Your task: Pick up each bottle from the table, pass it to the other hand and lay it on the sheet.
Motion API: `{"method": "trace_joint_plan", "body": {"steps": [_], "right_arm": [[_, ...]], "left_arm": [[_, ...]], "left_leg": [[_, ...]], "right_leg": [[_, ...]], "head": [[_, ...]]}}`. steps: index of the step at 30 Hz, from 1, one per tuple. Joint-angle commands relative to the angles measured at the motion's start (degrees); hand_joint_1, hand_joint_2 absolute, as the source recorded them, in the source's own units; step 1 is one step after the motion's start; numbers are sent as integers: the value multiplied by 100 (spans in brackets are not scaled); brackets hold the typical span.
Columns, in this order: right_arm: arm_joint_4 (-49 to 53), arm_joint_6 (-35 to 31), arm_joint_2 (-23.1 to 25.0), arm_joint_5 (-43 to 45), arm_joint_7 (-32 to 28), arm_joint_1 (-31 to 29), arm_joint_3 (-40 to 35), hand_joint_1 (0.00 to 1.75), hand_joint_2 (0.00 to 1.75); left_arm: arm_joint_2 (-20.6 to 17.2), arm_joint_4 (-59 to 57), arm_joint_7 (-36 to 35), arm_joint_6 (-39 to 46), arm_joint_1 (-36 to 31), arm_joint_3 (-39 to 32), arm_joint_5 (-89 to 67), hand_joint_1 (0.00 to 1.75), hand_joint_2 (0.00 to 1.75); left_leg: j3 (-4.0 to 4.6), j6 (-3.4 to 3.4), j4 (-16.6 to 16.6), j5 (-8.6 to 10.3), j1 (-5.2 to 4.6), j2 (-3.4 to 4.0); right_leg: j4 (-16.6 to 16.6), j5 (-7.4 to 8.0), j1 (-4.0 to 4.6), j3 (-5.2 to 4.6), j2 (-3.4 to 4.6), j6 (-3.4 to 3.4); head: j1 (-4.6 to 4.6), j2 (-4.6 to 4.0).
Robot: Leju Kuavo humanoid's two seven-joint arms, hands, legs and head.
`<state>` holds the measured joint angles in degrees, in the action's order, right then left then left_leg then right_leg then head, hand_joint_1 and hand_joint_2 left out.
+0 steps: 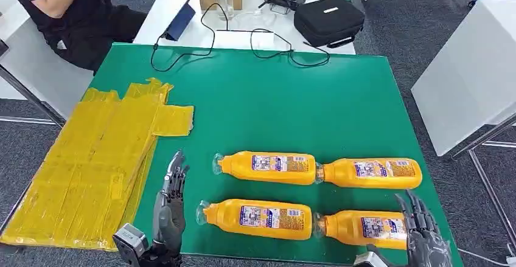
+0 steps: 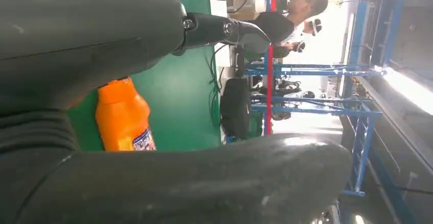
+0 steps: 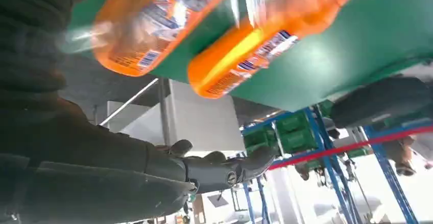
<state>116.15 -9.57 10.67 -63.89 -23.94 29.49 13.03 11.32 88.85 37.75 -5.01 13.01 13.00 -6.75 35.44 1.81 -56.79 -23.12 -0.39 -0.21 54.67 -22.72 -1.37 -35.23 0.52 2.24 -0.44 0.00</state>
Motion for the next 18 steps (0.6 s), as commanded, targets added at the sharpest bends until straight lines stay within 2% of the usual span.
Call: {"method": "trace_joint_plan", "body": {"steps": [1,5,8,13,18], "right_arm": [[-174,665,846,-571,-566,-406,1514,0,175],[-174,665,846,-571,-566,-406,1514,0,175],[-232,547,933,-922,-640,-451,1608,0,175],[-243,708,933,-1388,-628,-374,1684,0,175],[-243,708,933,-1388,-628,-374,1684,0,175]], "left_arm": [[-19,-356,62,-38,-68,-187,11,0,0],[-19,-356,62,-38,-68,-187,11,0,0],[-70,-406,134,-42,-57,-187,62,0,0],[-169,-535,225,-66,-85,-138,156,0,0],[-169,-535,225,-66,-85,-138,156,0,0]], "left_leg": [[-25,-13,4,-8,5,0],[-24,-12,3,-7,5,-2],[-28,-13,4,-9,5,2],[-37,-17,5,-13,5,-3],[-15,-9,5,-3,3,-2]], "right_leg": [[-5,-6,6,24,-5,-14],[-4,-6,6,23,-7,-12],[-4,-7,6,27,-2,-13],[-4,-12,7,35,-9,-19],[-5,-3,3,15,-4,-9]], "head": [[0,0],[2,0],[2,0],[0,0],[0,0]]}}
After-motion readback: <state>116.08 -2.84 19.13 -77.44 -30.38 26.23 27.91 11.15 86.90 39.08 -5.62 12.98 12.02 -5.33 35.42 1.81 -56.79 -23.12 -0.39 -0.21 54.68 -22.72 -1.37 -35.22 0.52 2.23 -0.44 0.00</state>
